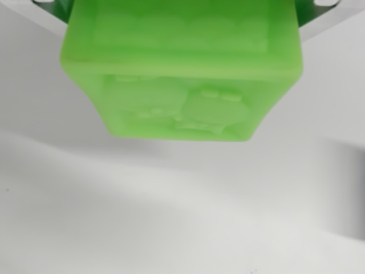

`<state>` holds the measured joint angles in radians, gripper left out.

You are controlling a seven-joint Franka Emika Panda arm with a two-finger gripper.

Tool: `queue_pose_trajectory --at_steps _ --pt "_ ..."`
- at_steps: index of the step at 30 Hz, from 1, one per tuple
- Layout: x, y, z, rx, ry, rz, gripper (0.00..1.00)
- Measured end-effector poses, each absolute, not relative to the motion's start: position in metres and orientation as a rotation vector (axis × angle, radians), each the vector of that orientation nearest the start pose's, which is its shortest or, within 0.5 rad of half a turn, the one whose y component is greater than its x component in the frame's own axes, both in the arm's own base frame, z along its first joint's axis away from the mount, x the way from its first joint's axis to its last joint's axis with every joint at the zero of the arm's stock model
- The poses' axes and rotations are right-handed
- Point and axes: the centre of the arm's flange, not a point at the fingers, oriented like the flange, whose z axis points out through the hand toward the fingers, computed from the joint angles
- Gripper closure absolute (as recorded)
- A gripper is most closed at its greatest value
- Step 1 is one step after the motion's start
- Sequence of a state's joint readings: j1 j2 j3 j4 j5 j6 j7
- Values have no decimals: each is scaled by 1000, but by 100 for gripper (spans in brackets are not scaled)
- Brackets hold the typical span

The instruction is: Stack cube

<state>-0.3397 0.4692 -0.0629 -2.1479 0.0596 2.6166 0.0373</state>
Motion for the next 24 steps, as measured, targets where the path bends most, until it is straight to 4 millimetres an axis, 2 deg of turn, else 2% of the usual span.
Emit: queue_pose_trajectory --at_steps 13,24 --pt "523 -225 222 -3047 756 -10 100" --pt "522 -206 226 -3040 782 -3 100"
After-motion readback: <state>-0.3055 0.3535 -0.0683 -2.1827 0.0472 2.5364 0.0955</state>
